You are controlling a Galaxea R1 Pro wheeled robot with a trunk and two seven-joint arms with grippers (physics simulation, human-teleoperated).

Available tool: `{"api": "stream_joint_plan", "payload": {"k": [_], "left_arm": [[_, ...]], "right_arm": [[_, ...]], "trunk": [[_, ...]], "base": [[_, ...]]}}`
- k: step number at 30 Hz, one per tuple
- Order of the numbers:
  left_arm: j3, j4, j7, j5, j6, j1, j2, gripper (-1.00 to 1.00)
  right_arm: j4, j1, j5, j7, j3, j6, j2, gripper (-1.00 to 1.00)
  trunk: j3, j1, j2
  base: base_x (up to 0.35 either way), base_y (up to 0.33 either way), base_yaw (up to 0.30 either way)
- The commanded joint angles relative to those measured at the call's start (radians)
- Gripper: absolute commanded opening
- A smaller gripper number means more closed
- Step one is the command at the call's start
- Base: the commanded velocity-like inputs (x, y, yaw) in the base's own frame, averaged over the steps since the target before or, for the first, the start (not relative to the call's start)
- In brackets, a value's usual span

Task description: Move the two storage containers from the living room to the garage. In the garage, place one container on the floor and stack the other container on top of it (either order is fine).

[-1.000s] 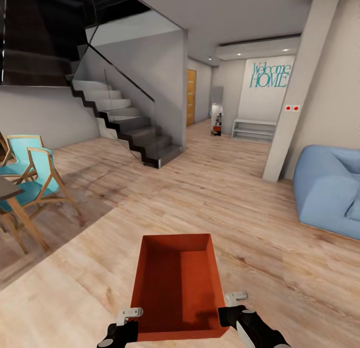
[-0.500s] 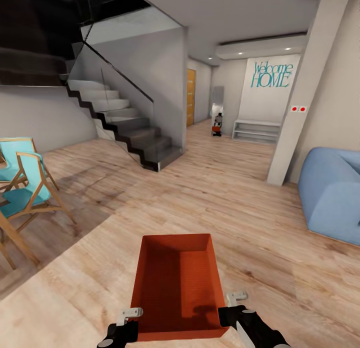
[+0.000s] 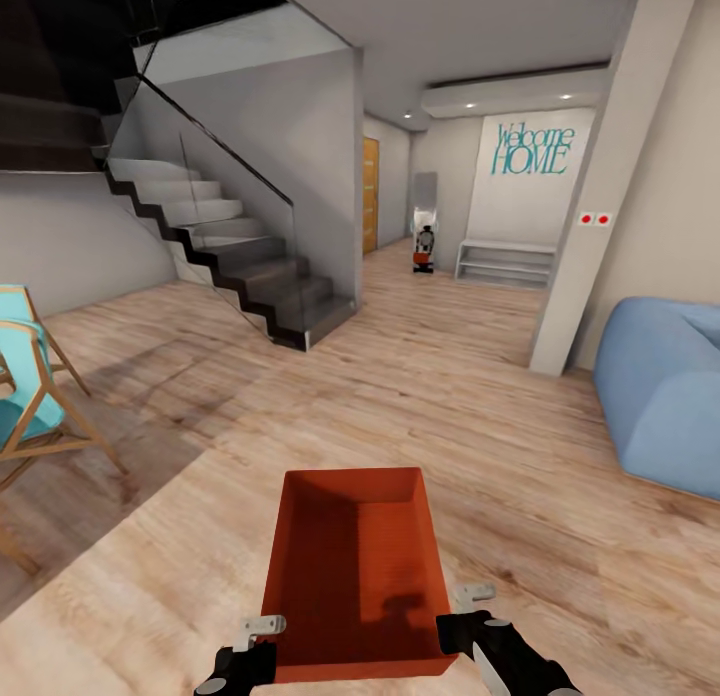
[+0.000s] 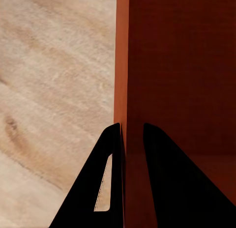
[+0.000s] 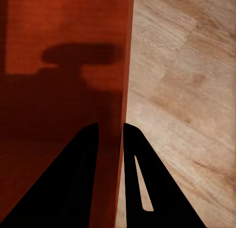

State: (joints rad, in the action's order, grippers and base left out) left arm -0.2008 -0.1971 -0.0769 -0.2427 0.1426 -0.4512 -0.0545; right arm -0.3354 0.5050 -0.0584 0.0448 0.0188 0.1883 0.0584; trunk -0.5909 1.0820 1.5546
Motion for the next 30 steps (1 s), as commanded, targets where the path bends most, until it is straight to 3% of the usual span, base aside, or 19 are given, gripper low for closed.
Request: {"api": "stream_joint_plan", "payload": {"k": [1, 30], "left_arm": [[-0.001, -0.001, -0.008, -0.004, 0.004, 0.000, 0.011, -1.00], [-0.002, -0.002, -0.008, -0.004, 0.005, 0.000, 0.011, -1.00]], "right_arm": [[-0.003, 0.001, -0.017, 0.001, -0.028, 0.006, -0.002, -1.00], [-0.002, 0.001, -0.017, 0.001, -0.028, 0.006, -0.002, -1.00]], "trunk": [[-0.001, 0.001, 0.000], [-0.001, 0.001, 0.000]], "base": [[0.341, 0.077, -0.007], [0.341, 0.077, -0.038]]}}
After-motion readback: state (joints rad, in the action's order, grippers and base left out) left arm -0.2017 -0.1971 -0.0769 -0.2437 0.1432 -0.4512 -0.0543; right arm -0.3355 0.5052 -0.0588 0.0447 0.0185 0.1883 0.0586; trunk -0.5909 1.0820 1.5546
